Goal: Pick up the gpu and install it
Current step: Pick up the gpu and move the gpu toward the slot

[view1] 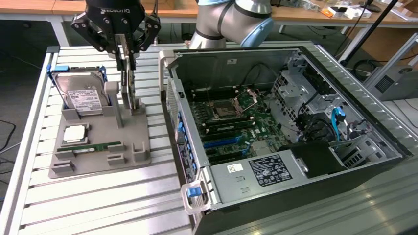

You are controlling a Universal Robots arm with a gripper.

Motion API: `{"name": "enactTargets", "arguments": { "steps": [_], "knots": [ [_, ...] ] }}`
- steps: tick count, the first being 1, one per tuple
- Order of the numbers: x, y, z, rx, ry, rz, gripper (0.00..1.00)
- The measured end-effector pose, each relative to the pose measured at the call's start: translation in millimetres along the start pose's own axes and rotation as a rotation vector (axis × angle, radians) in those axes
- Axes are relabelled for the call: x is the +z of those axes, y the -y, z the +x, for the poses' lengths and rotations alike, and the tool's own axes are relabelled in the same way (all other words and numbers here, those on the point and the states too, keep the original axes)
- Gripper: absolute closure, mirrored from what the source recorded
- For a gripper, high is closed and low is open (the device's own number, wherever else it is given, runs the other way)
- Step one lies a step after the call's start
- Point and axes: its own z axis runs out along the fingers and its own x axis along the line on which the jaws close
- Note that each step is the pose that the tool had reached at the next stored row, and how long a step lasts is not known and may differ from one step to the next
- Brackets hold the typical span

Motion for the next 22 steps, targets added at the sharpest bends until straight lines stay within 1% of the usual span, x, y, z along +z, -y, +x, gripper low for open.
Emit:
{"name": "enactTargets", "arguments": {
  "steps": [13, 22],
  "knots": [
    [-10.4, -0.4, -0.3, 0.0, 0.0001, -0.0001, 0.73],
    [-20.7, -0.7, -0.6, 0.0, 0.0, -0.0001, 0.73]
  ]
}}
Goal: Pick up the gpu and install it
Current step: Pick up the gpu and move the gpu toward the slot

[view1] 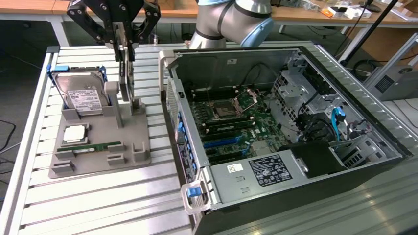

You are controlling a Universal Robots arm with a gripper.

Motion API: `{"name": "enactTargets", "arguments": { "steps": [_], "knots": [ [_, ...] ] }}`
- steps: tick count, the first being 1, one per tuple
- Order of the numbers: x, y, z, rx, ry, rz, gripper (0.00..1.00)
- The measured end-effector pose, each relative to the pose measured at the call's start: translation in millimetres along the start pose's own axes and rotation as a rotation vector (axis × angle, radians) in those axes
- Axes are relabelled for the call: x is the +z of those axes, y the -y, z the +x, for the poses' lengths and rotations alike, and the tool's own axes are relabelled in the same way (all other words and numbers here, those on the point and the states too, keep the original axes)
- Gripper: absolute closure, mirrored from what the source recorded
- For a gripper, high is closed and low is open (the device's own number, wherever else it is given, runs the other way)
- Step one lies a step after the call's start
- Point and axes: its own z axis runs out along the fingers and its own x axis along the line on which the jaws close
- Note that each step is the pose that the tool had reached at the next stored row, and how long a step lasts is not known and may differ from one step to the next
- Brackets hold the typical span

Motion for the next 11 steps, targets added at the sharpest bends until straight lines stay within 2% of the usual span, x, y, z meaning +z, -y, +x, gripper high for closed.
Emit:
{"name": "enactTargets", "arguments": {
  "steps": [8, 11],
  "knots": [
    [-9.4, -0.4, -0.3, 0.0, 0.0, 0.0, 0.73],
    [-9.7, -0.4, -0.3, 0.0, 0.0001, 0.0, 0.73]
  ]
}}
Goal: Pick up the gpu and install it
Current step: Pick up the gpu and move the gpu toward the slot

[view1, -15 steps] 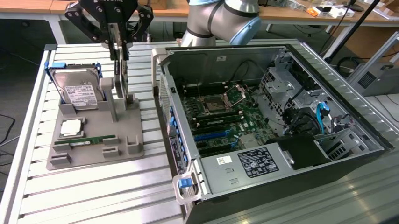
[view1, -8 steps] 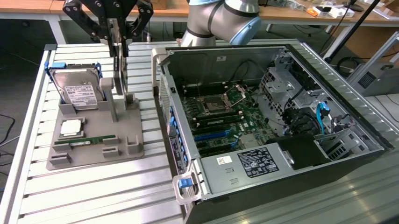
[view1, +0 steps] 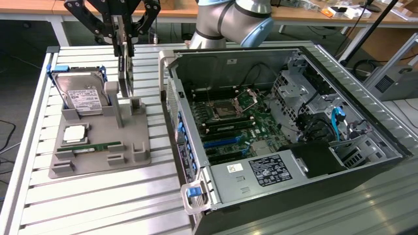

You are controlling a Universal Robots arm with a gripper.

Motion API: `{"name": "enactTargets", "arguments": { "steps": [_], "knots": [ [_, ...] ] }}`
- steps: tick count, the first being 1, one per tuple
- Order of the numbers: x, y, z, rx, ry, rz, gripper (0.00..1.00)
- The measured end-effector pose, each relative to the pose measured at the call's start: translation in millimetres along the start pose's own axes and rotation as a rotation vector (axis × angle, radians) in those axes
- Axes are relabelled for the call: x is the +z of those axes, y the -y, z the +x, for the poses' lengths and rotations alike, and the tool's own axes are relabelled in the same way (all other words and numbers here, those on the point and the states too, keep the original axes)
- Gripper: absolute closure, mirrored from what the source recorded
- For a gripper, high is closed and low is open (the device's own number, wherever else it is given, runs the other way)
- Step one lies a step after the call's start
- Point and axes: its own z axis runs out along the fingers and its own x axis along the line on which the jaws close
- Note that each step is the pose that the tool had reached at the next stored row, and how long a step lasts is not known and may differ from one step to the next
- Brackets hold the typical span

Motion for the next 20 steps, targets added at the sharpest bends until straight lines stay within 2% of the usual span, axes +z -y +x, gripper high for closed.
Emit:
{"name": "enactTargets", "arguments": {
  "steps": [8, 14, 20],
  "knots": [
    [-0.1, 3.1, -2.7, 0.0, -0.0001, 0.0001, 0.73],
    [0.1, 5.1, -13.4, 0.0, -0.0006, 0.0007, 0.73],
    [0.5, 7.0, -30.1, 0.0, -0.0012, 0.0011, 0.73]
  ]
}}
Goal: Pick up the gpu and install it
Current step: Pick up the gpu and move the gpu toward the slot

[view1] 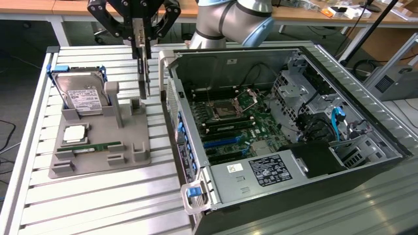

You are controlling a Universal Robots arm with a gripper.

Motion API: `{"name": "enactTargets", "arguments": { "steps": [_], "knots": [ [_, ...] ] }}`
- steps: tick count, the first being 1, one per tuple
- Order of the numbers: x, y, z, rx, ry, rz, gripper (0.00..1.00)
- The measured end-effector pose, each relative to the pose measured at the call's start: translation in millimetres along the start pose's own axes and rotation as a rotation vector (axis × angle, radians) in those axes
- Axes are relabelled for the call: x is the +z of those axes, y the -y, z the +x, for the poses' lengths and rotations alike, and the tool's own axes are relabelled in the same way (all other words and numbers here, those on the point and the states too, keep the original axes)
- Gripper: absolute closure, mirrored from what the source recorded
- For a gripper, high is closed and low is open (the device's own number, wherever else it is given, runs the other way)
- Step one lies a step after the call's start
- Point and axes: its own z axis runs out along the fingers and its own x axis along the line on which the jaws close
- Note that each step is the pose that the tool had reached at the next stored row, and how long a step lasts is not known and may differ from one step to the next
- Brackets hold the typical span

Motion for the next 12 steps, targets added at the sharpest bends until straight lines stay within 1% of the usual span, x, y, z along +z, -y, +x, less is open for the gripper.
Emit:
{"name": "enactTargets", "arguments": {
  "steps": [6, 12],
  "knots": [
    [0.3, 1.5, -10.6, 0.0, -0.0002, 0.0001, 0.73],
    [0.5, 3.3, -23.5, 0.0, -0.0005, 0.0004, 0.73]
  ]
}}
